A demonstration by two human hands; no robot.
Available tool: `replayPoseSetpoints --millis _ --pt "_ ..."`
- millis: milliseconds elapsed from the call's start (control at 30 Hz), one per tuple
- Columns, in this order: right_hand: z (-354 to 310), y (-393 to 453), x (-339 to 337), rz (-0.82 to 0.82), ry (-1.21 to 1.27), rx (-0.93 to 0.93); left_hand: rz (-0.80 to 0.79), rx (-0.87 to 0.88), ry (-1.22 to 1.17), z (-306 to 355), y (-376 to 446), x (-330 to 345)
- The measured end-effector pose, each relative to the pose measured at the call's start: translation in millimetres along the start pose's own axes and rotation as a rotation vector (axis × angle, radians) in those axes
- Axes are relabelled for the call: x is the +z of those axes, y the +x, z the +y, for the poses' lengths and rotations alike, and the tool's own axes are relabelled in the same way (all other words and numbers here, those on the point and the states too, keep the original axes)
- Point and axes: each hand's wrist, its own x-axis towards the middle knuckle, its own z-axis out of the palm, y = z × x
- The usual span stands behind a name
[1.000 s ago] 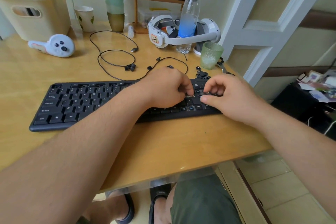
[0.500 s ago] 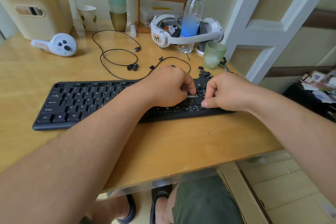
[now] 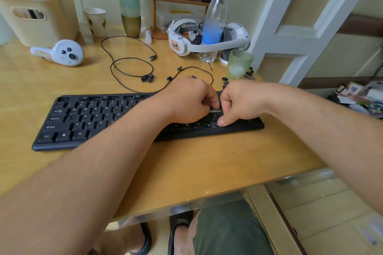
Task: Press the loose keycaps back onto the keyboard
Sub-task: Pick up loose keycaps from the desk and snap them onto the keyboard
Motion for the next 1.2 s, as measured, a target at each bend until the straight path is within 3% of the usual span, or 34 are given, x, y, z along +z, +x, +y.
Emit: replayPoseSetpoints --millis 233,533,800,1000,1100,1200 --pt "-12.1 4.6 -10.6 -0.145 -0.053 0.033 0.005 -0.004 0.007 1.1 -1.2 -1.2" --pt "-28.8 7.2 -12.8 -0.18 -0.095 0.058 0.011 -0.015 -0.004 1.3 -2.1 -3.4" --pt "-37.7 -4.8 2.6 0.051 -0.251 0.054 0.003 -0.002 -0.005 2.6 -3.4 -6.1" --pt "-21.4 -15.5 0.9 0.127 -0.174 -0.028 0.032 -0.003 -0.023 0.1 -2.2 -6.0" --pt "-0.8 -22.1 -6.7 0.216 -0.028 -0.037 0.032 -0.005 -0.05 -1.4 -2.8 -8.8" --pt "15.8 -21.1 -5.1 0.405 0.39 -0.1 0.037 -0.019 -0.148 0.6 -2.7 -9.9"
